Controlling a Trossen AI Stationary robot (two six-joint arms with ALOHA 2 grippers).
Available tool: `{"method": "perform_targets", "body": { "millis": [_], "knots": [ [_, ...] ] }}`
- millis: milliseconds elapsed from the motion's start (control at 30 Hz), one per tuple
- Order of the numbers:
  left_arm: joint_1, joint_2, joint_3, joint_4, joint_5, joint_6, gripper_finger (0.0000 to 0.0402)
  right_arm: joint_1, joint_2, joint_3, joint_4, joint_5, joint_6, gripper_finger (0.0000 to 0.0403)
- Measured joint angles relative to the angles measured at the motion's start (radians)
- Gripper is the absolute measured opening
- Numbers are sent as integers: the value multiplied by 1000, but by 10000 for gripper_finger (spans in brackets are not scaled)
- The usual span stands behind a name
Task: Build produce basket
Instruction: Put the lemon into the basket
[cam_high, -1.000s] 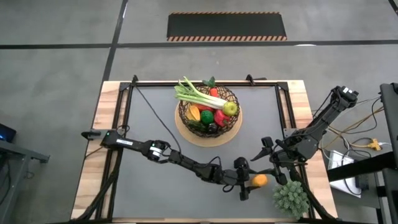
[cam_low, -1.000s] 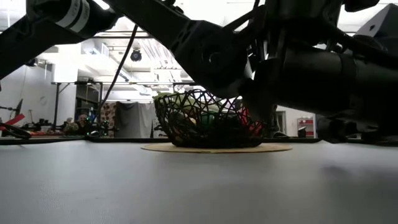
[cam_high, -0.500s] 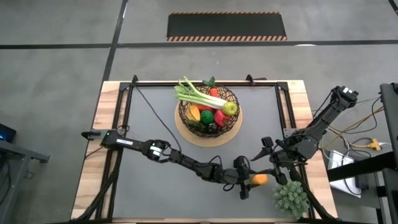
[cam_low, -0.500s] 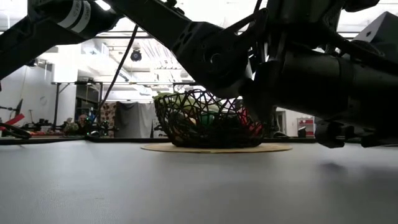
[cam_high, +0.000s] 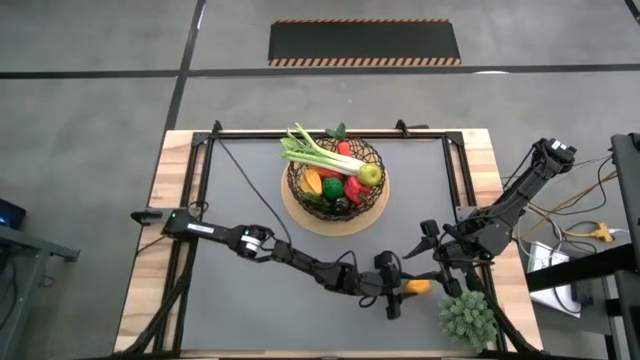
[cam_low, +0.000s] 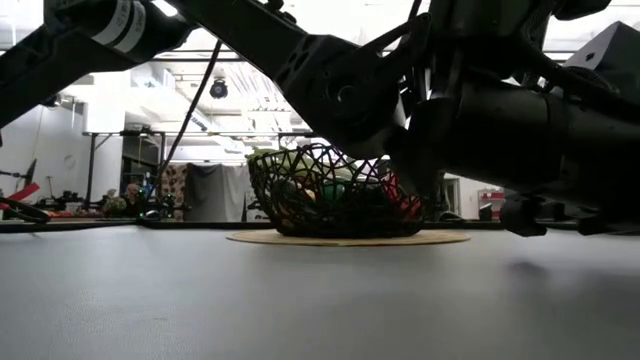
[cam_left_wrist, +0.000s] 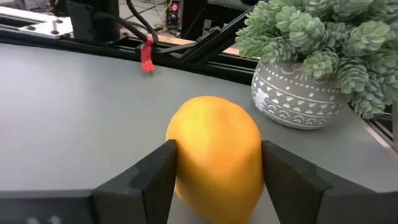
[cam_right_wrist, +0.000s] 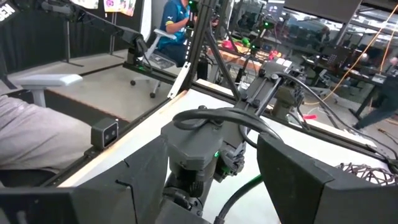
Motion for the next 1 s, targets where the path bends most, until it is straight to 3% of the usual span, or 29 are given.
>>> {"method": "perform_targets", "body": {
  "millis": [167, 333, 567, 867, 1000],
  "knots": [
    [-12, -22, -1, -19, -20, 104, 196, 0, 0, 0, 0, 0, 6, 228],
    [-33, -107, 0, -177, -78, 205, 196, 0, -4, 0, -3, 0, 26, 228],
    [-64, -225, -1, -501, -181, 302, 196, 12, -17, 0, -2, -2, 59, 228],
    [-90, -427, -3, -1103, -326, 312, 195, 54, -33, 1, 0, -1, 70, 228],
    [-73, -536, -14, -1222, -371, 312, 195, 58, -36, 1, -2, -1, 73, 228]
  ]
}}
